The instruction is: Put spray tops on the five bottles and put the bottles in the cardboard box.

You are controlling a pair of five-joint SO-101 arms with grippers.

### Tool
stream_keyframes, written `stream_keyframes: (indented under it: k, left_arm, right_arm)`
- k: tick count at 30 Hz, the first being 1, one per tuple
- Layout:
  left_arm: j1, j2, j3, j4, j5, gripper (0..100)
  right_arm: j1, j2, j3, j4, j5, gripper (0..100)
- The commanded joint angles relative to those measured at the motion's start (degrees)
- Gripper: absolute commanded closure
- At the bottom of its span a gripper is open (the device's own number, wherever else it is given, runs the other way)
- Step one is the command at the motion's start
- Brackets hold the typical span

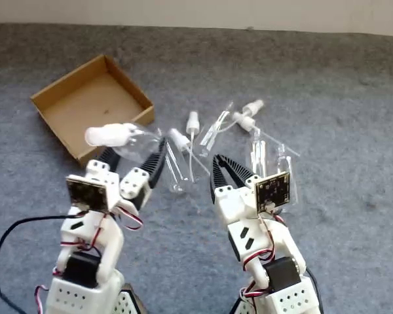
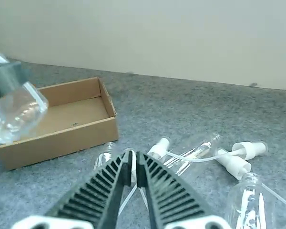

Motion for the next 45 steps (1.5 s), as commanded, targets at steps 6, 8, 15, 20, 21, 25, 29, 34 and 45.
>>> stream_keyframes:
  k: [6, 8, 15, 20, 21, 25, 29, 34, 45]
  left_arm:
    - [-4.8, -0.1, -12.5, 7.4, -6.9, 90]
    - [-4.8, -0.1, -12.6, 7.3, -8.7, 90]
    - [-7.8, 0.0, -12.7, 7.3, -13.3, 90]
    - [-10.1, 8.0, -17.7, 7.6, -13.3, 90]
    - [-10.1, 11.0, -19.6, 7.6, -13.3, 90]
    - [-10.1, 23.5, -27.6, 7.3, -13.3, 90]
    - [-10.2, 34.7, -33.5, 7.3, -13.3, 90]
    - [-10.2, 47.2, -38.8, 5.6, -13.3, 90]
    - [-18.1, 73.4, -46.2, -12.9, -13.3, 90]
  right_arm:
    - [0.4, -1.1, 5.6, -0.1, 0.3, 98.7]
    - [0.4, -1.1, 5.7, -0.1, 0.3, 98.7]
    - [0.4, -1.1, 5.8, -0.1, 0.3, 98.7]
    - [0.4, -1.1, 5.8, -0.1, 0.3, 98.7]
    - [0.4, -1.1, 5.8, -0.1, 0.3, 98.7]
    - [0.4, -1.1, 5.8, -0.1, 0.3, 98.7]
    - [0.4, -1.1, 5.8, -0.1, 0.3, 98.7]
    - [0.4, -1.1, 5.8, -0.1, 0.3, 98.7]
    - [0.4, -1.1, 5.8, -0.1, 0.3, 98.7]
